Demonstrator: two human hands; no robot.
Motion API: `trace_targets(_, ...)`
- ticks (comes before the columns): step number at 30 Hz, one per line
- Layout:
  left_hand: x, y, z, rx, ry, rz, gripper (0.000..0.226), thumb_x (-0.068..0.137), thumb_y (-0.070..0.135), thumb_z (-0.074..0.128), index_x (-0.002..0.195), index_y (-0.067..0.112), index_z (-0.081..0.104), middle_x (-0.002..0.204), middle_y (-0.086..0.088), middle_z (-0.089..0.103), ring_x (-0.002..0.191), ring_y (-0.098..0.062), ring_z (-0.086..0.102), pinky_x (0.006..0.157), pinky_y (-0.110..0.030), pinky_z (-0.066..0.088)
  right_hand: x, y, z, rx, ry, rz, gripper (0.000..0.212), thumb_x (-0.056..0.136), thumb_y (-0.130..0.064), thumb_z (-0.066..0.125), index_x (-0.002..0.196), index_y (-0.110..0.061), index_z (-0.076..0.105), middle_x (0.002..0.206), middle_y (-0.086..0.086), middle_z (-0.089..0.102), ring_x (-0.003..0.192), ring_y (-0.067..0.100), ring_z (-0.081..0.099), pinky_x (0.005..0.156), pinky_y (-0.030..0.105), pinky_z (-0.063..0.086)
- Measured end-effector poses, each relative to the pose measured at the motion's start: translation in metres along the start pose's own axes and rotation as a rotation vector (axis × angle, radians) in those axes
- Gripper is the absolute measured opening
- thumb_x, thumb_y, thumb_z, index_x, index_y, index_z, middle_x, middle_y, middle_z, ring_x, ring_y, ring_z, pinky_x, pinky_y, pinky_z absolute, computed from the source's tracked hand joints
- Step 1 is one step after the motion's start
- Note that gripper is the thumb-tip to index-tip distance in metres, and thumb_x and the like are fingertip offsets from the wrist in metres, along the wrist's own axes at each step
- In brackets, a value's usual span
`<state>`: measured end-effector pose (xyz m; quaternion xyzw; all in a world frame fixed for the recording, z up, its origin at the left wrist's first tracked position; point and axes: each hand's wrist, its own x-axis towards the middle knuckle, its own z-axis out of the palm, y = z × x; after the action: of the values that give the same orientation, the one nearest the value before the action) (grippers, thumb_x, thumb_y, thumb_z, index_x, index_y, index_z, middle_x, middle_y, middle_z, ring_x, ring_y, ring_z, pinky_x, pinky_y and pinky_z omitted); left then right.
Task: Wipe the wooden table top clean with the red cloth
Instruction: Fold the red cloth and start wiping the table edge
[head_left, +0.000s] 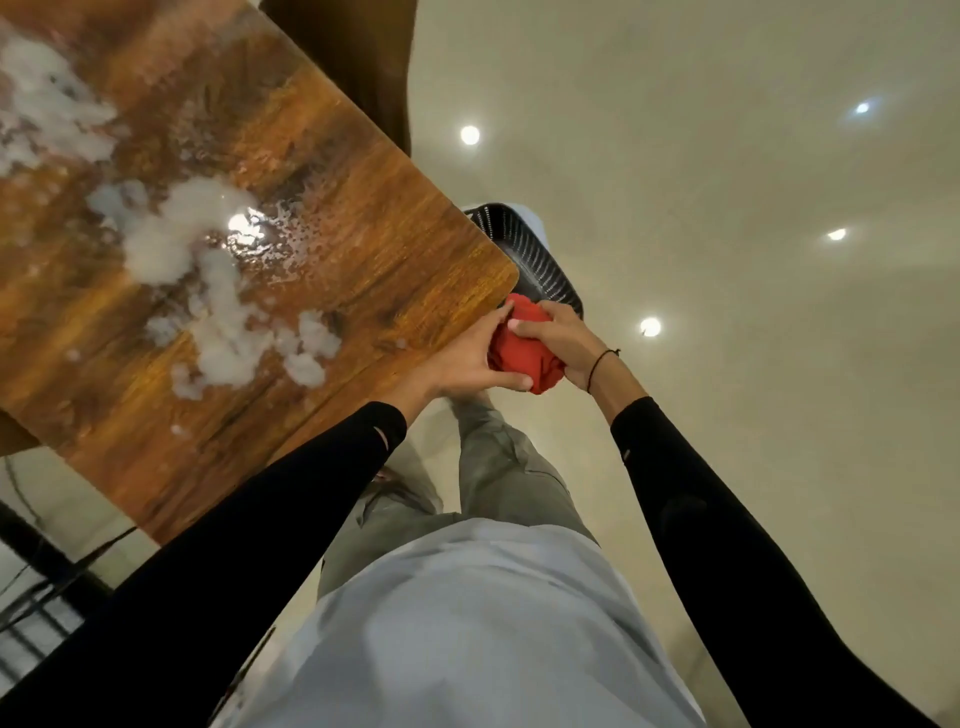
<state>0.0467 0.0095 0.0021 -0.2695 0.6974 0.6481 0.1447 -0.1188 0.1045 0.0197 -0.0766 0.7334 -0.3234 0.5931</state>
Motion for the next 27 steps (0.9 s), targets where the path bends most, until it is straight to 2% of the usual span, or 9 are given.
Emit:
trace_targets(4, -0.038, -0.017, -0.021, -0.349, 0.057, -0.050, 0.114, 0.093, 0.038, 0.084, 0.178, 0.021, 0.009, 0.177, -0.006, 0.025, 0.158, -0.021, 0.037, 0.123, -0.034, 0.044, -0.006, -0.018, 0.030, 0.094, -0.288, 0.003, 0.040, 0.107, -0.008, 0.074, 0.146, -0.007, 0.061, 0.132, 0.016, 0.072, 0.112, 0.026, 0.078, 0.086, 0.036, 0.070)
trace_targets(8, -0.076, -0.035, -0.037, -0.525, 0.240, -0.114, 0.100, 0.084, 0.048, 0.082, 0.169, 0.022, 0.036, 0.156, -0.002, 0.054, 0.140, -0.021, 0.058, 0.110, -0.033, 0.056, -0.003, -0.032, 0.069, 0.036, -0.455, -0.033, 0.049, 0.108, -0.002, 0.069, 0.156, -0.004, 0.057, 0.136, 0.015, 0.069, 0.123, 0.030, 0.072, 0.094, 0.040, 0.069)
trace_targets(11, -0.107, -0.054, -0.045, -0.664, 0.386, -0.133, 0.084, 0.086, 0.049, 0.082, 0.159, 0.021, 0.053, 0.142, 0.000, 0.068, 0.125, -0.016, 0.070, 0.092, -0.023, 0.060, 0.002, -0.037, 0.101, 0.059, -0.591, -0.038, 0.043, 0.105, 0.001, 0.071, 0.147, -0.007, 0.062, 0.135, 0.016, 0.070, 0.124, 0.030, 0.071, 0.104, 0.043, 0.066)
trace_targets(14, -0.140, -0.072, -0.046, -0.792, 0.498, -0.171, 0.087, 0.082, 0.050, 0.086, 0.159, 0.026, 0.052, 0.148, -0.002, 0.063, 0.130, -0.021, 0.068, 0.103, -0.035, 0.063, 0.008, -0.038, 0.134, 0.032, -0.705, -0.007, 0.037, 0.103, -0.002, 0.074, 0.137, -0.014, 0.068, 0.129, 0.009, 0.077, 0.120, 0.026, 0.076, 0.101, 0.041, 0.067)
trace_targets(17, -0.170, -0.092, -0.041, -0.924, 0.584, -0.174, 0.088, 0.082, 0.045, 0.085, 0.160, 0.024, 0.050, 0.152, -0.008, 0.062, 0.135, -0.029, 0.066, 0.113, -0.047, 0.059, 0.015, -0.035, 0.169, -0.061, -0.805, 0.019, 0.040, 0.106, 0.000, 0.069, 0.143, -0.016, 0.066, 0.135, 0.010, 0.074, 0.125, 0.029, 0.074, 0.105, 0.044, 0.066)
trace_targets(19, -0.189, -0.105, -0.039, -0.993, 0.645, -0.171, 0.083, 0.083, 0.043, 0.084, 0.158, 0.022, 0.054, 0.147, -0.011, 0.066, 0.132, -0.030, 0.069, 0.113, -0.047, 0.059, 0.018, -0.035, 0.194, -0.145, -0.830, 0.041, 0.049, 0.103, -0.006, 0.076, 0.149, -0.020, 0.065, 0.142, 0.011, 0.072, 0.129, 0.031, 0.073, 0.105, 0.049, 0.066)
trace_targets(22, -0.211, -0.125, -0.033, -1.045, 0.752, -0.196, 0.059, 0.087, 0.040, 0.084, 0.141, 0.024, 0.065, 0.129, -0.005, 0.075, 0.119, -0.023, 0.074, 0.109, -0.040, 0.061, 0.018, -0.035, 0.236, -0.311, -0.784, 0.003, 0.063, 0.093, -0.016, 0.086, 0.152, -0.020, 0.063, 0.148, 0.015, 0.070, 0.135, 0.036, 0.071, 0.102, 0.048, 0.067)
trace_targets(24, -0.221, -0.141, -0.028, -1.053, 0.855, -0.234, 0.041, 0.098, 0.036, 0.084, 0.133, 0.023, 0.068, 0.123, -0.004, 0.076, 0.119, -0.026, 0.074, 0.107, -0.039, 0.061, 0.018, -0.031, 0.267, -0.438, -0.739, -0.104, 0.052, 0.092, -0.017, 0.085, 0.140, -0.021, 0.066, 0.144, 0.018, 0.070, 0.136, 0.041, 0.069, 0.104, 0.048, 0.066)
trace_targets(27, -0.235, -0.160, -0.023, -1.076, 1.042, -0.287, 0.022, 0.106, 0.034, 0.074, 0.125, 0.026, 0.069, 0.113, 0.000, 0.075, 0.107, -0.019, 0.074, 0.082, -0.019, 0.063, 0.021, -0.018, 0.306, -0.575, -0.638, -0.216, 0.037, 0.099, -0.015, 0.085, 0.128, -0.022, 0.064, 0.127, 0.011, 0.075, 0.124, 0.037, 0.075, 0.081, 0.033, 0.070)
